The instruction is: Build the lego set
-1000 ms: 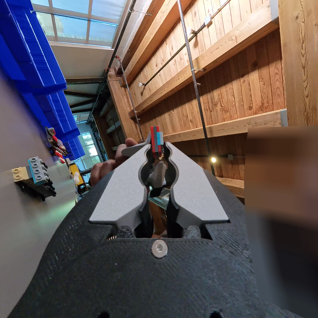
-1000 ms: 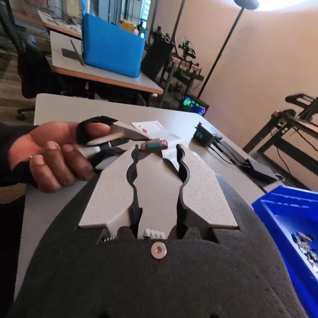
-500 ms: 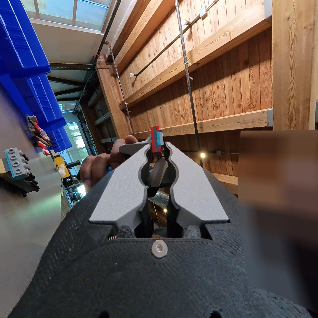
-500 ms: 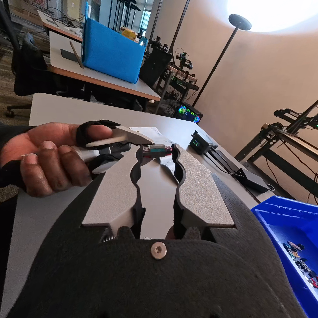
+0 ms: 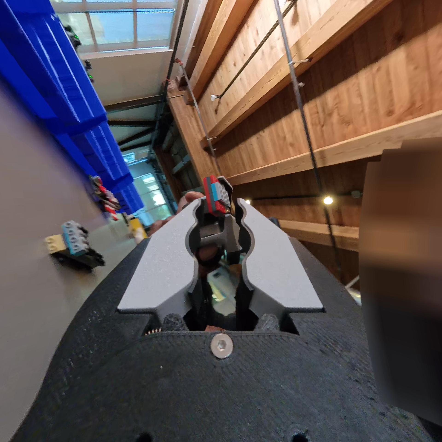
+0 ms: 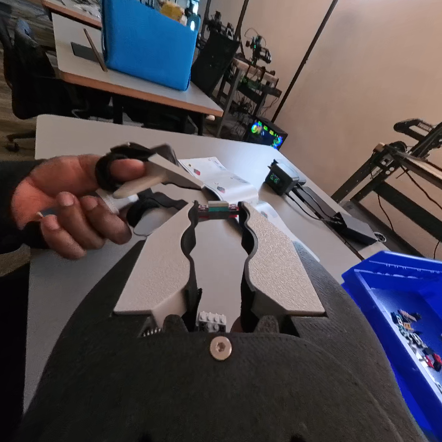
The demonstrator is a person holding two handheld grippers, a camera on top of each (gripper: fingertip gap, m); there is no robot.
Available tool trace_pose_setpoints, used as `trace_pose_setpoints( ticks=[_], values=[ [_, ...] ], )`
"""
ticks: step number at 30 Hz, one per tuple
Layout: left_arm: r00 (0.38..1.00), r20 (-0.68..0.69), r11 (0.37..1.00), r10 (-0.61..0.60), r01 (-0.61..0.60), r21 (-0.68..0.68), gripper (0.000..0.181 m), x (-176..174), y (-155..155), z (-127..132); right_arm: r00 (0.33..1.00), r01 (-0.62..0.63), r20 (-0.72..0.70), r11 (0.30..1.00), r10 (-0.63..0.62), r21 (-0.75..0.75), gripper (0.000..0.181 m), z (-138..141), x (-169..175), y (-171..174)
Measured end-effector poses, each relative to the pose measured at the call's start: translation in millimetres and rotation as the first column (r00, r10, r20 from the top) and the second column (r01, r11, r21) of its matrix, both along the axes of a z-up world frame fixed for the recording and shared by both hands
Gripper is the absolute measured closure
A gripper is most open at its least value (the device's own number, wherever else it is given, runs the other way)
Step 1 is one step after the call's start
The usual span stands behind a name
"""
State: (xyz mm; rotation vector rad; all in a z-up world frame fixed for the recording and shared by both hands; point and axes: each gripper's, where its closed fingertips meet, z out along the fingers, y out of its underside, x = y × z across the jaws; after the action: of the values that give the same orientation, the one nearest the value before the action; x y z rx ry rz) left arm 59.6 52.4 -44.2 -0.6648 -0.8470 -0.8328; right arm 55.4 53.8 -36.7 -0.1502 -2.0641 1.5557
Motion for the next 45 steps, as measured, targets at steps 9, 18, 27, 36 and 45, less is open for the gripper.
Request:
trace_pose_setpoints(
  ticks=[9, 18, 27, 36, 45],
  values=[
    [0.894, -0.434, 0.817, 0.115, -0.333, -0.47, 0.133, 0.4, -22.1, -9.0, 0.985, 0.0, 0.167, 0.968, -0.044, 0.25, 0.147, -29.2, 5.4, -1.1],
    [0.705, -0.691, 0.601, -0.161, -0.485, -0.635, 0.131, 28.8, -13.1, -33.6, 0.965, -0.082, 0.26, 0.915, -0.026, 0.394, 0.147, -48.5, 30.8, 1.0],
    [0.596, -0.743, 0.621, -0.305, -0.466, -0.63, 0.13, 57.0, 1.9, -39.5, 0.93, -0.2, 0.363, 0.906, 0.056, 0.373, 0.147, -47.7, 57.9, 0.5],
    [0.526, -0.77, 0.658, -0.362, -0.44, -0.611, 0.136, 76.7, 10.9, -37.3, 0.898, -0.282, 0.423, 0.898, 0.124, 0.337, 0.147, -42.1, 74.3, 3.9],
    [0.495, -0.768, 0.644, -0.407, -0.44, -0.626, 0.137, 83.1, 17.3, -44.1, 0.873, -0.34, 0.455, 0.886, 0.173, 0.315, 0.147, -38.6, 86.6, -0.2]
  ],
)
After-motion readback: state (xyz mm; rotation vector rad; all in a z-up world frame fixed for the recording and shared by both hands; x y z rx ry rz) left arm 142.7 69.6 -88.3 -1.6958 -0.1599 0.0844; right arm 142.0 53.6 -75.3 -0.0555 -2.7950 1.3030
